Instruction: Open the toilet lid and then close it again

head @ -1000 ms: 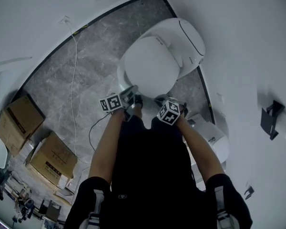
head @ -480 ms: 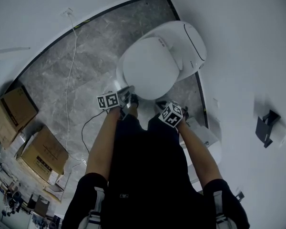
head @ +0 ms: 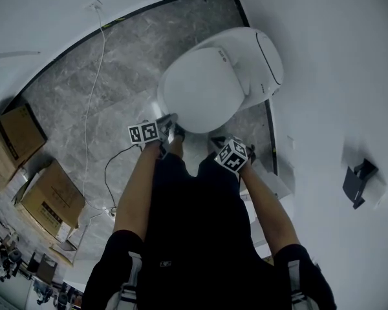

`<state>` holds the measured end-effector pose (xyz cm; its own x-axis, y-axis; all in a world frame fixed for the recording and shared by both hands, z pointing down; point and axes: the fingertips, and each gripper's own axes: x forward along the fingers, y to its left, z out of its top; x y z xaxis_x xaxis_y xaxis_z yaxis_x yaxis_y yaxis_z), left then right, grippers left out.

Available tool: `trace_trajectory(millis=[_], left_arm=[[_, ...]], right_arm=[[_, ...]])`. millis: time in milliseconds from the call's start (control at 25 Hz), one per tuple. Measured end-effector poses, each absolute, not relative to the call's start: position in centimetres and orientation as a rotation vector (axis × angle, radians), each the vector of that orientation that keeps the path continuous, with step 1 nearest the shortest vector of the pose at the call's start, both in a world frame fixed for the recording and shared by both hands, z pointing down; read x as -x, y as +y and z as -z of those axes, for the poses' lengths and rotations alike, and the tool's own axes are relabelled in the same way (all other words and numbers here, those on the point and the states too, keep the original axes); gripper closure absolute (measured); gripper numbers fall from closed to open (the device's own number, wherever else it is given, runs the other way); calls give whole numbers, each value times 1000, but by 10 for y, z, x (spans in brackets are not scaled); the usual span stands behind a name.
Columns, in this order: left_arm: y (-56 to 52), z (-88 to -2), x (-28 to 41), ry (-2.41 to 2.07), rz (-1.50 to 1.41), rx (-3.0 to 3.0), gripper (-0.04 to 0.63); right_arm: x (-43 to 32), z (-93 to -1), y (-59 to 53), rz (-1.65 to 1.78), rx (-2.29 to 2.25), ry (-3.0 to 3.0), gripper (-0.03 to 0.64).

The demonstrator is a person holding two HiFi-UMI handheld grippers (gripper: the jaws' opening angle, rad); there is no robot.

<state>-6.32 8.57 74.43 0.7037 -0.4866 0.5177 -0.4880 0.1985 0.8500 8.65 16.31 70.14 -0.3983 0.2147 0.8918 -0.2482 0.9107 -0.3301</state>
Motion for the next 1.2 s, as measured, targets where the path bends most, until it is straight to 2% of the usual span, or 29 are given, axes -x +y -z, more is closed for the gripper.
trace_trajectory(millis=[1200], left_arm=[[111, -830, 93, -962, -195, -1374, 508]], right_arm=[[-116, -788, 129, -678, -260, -1946, 614]])
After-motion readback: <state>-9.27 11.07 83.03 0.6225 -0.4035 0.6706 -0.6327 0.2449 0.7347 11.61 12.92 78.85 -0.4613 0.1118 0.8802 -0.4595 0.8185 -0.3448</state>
